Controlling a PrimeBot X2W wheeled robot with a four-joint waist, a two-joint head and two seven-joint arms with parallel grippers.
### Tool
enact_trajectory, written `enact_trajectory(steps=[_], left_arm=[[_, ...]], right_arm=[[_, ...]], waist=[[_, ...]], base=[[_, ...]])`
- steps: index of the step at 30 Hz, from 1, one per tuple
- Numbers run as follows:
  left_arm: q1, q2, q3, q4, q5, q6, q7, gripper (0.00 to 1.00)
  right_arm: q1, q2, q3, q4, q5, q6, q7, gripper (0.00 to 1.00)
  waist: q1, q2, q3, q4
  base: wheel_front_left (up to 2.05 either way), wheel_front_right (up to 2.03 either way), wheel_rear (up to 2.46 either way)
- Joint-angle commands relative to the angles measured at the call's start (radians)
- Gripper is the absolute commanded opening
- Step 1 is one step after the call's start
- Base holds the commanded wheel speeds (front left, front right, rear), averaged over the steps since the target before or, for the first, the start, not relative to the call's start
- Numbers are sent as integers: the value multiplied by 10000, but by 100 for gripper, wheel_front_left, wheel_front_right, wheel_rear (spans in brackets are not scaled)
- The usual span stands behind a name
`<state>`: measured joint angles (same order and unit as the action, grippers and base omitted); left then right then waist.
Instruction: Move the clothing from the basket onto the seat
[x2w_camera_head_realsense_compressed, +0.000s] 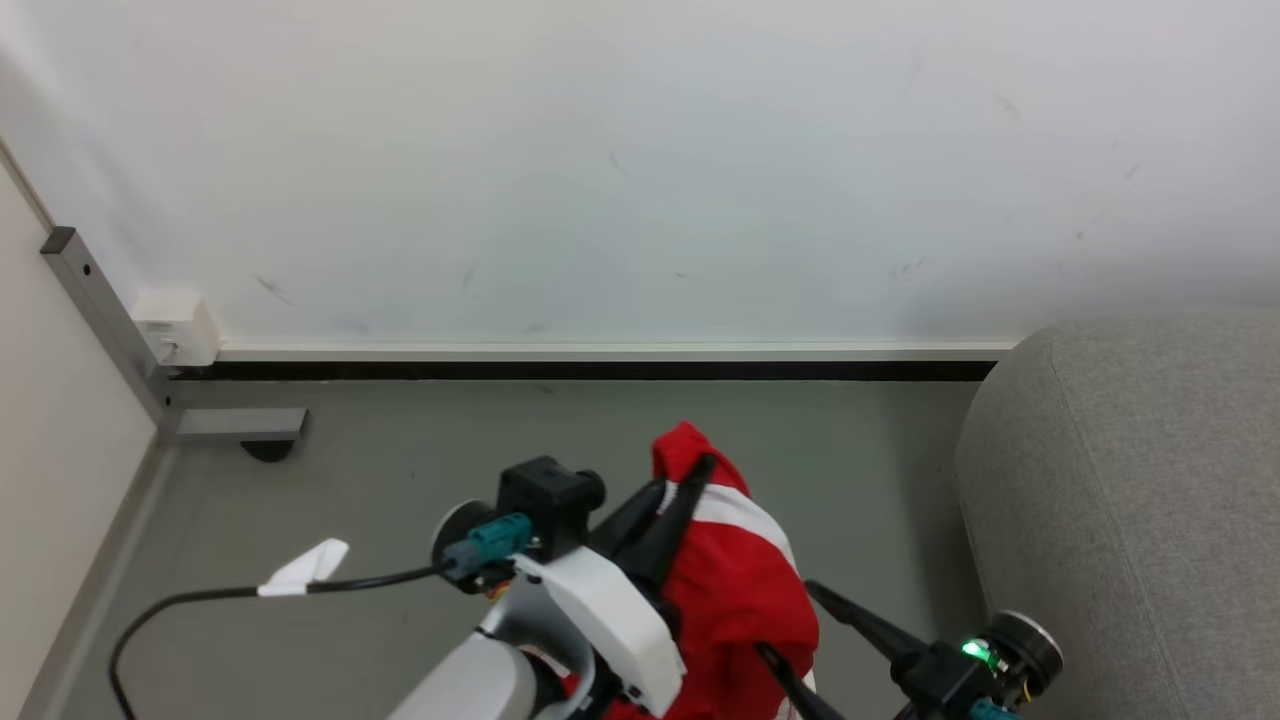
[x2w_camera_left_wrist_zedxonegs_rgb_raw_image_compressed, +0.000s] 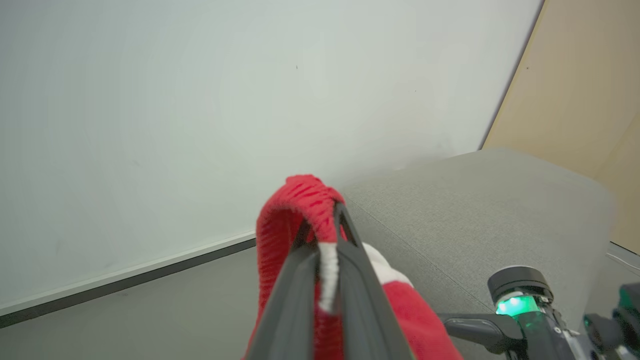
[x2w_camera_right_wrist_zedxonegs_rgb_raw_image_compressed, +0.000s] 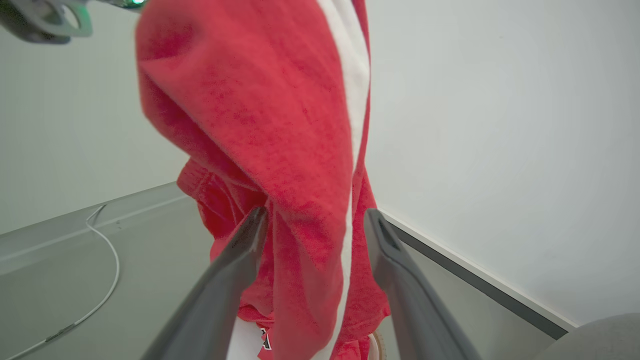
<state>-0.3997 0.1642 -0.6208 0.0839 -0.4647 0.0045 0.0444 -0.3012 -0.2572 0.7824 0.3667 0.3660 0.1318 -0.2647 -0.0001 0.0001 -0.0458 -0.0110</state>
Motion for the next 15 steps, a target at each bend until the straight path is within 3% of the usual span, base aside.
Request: enact_trajectory(steps=[1, 12, 13, 14, 15], left_arm=[[-34, -115, -118, -199, -31, -75, 72, 0], [-23, -368, -815, -1055, -236, -343, 519, 0], [0, -356, -819, -1065, -261, -336, 548, 0], [33, -336, -807, -1050, -245, -302, 563, 0], [64, -303, -778, -1012, -235, -251, 548, 0]], right_arm=[[-232, 43, -101, 160, -60, -21, 4, 100], [-1329, 889, 396, 1893, 770, -21, 4, 100], [-1369, 916, 324, 1943, 865, -21, 4, 49], [-1388, 943, 326, 1985, 988, -21, 5, 5], [-1367, 984, 342, 1984, 1173, -21, 5, 0]], waist=[[1, -1, -8, 20], [1, -1, -106, 226], [1, -1, -107, 250], [1, -1, -108, 275], [1, -1, -113, 297]], base=[[0, 0, 0], [0, 0, 0], [0, 0, 0], [0, 0, 0], [0, 0, 0]])
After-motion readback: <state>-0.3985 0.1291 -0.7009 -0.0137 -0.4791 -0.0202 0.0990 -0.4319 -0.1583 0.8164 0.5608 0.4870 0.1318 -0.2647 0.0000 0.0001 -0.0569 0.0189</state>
